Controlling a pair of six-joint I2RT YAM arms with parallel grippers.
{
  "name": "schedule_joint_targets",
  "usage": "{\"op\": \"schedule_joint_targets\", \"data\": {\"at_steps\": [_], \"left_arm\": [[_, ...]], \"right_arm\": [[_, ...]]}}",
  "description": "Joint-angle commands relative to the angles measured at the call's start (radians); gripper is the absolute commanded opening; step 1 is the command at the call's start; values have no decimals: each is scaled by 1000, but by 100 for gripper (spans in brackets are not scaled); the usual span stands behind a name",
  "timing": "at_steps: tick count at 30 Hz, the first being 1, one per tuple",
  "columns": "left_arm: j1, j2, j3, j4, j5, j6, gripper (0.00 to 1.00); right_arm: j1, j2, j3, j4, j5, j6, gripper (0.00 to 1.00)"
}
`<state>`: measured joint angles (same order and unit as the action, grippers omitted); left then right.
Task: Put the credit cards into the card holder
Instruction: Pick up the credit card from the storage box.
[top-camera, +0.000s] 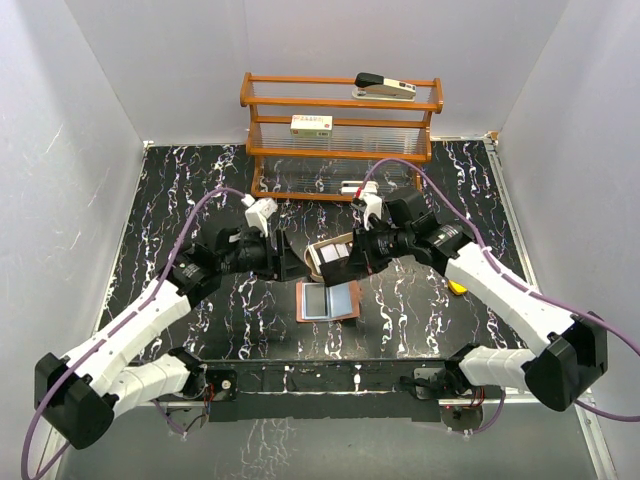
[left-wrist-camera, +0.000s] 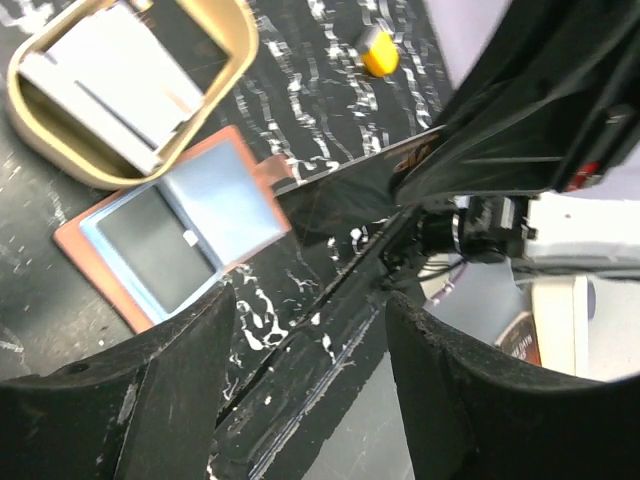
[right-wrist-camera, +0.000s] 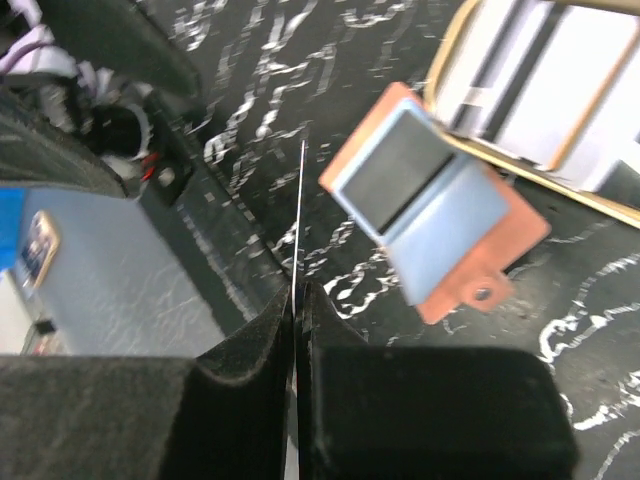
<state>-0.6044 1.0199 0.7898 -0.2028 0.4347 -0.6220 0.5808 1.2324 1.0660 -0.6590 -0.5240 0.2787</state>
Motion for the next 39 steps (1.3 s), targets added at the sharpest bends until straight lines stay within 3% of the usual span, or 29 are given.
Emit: {"op": "schedule_joint_targets", "data": {"at_steps": [1, 6, 11, 16, 18, 20, 24, 33, 35, 39], "left_arm": [[-1, -19, 80, -88, 195, 130, 61], [-2, 35, 85, -63, 342, 157, 61], [-1, 70, 56, 27, 438, 111, 50], [-2, 71, 38, 71, 444, 91, 15], [-1, 72, 23, 101, 454, 73, 9], [-2, 77, 11, 126, 469, 61, 11], [-2, 96, 1, 147, 506, 65, 29], [-1, 110, -54, 305, 594, -17, 39], [-1, 108, -72, 367, 605, -62, 31], [-2, 109, -96, 406, 588, -99, 3]], "right_arm": [[23, -62, 4, 24, -240, -46, 0], [56, -71, -20, 54, -320, -54, 1], [72, -74, -28, 75, -339, -54, 2], [75, -66, -35, 77, -331, -60, 4], [75, -68, -37, 86, -333, -60, 4], [76, -72, -44, 104, -342, -56, 4], [74, -77, -57, 142, -377, -40, 4], [75, -100, -75, 219, -343, 19, 0], [75, -101, -88, 250, -347, 44, 0], [75, -103, -107, 291, -338, 78, 0]]}}
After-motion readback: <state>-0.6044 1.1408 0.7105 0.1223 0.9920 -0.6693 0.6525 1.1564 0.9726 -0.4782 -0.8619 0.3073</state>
